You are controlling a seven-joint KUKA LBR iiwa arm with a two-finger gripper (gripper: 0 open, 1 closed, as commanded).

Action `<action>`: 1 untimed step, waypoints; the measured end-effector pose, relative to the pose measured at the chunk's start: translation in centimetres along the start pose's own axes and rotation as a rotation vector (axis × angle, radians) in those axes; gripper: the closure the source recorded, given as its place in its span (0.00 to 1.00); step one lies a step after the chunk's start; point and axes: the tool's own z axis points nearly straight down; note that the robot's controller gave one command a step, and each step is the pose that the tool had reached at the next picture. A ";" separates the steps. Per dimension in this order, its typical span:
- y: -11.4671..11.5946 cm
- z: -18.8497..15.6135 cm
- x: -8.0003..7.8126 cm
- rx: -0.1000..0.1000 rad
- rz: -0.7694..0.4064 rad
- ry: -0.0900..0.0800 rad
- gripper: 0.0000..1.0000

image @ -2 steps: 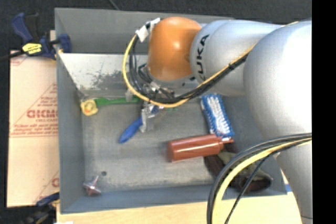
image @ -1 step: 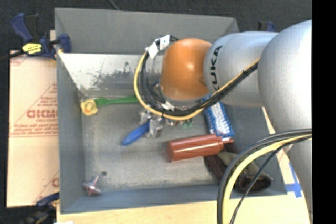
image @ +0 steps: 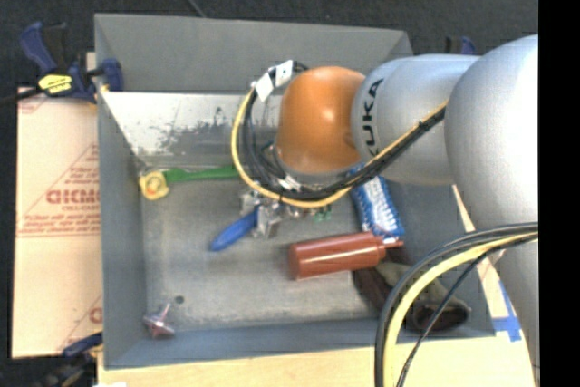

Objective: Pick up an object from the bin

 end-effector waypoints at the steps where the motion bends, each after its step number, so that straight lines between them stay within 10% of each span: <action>1: 2.1 0.2 -1.8 0.003 -0.033 -0.004 1.00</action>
Offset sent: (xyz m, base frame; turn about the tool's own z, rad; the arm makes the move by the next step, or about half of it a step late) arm 0.0417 0.0527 -0.0045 -0.0646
